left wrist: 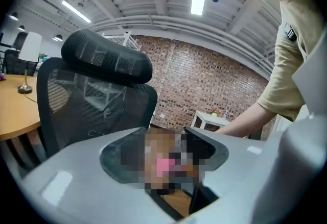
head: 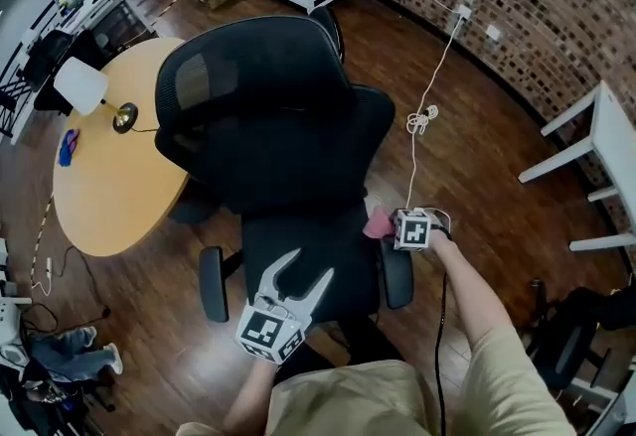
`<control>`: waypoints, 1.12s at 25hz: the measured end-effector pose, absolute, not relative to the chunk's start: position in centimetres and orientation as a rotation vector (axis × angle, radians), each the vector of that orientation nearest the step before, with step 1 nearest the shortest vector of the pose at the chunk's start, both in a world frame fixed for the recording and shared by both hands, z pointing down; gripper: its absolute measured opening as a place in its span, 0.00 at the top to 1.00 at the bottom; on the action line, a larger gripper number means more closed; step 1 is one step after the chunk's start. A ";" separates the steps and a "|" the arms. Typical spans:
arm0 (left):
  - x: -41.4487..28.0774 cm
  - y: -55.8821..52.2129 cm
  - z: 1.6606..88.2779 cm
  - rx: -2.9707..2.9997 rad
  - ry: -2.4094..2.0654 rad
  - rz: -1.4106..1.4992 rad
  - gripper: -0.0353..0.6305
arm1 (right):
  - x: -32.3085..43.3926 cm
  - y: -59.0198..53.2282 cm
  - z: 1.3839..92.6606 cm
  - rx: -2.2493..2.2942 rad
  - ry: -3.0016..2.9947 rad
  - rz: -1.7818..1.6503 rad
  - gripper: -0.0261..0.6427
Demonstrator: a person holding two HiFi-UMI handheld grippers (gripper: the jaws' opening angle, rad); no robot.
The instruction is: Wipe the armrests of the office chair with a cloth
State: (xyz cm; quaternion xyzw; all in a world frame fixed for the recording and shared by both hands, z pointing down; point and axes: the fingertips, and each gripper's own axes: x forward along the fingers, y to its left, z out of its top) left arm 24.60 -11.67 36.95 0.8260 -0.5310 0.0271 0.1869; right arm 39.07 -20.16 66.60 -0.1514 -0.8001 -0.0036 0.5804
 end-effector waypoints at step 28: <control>23.5 -12.3 37.1 2.294 -1.463 0.084 0.62 | 40.4 -22.7 65.6 -0.315 -1.893 0.075 0.86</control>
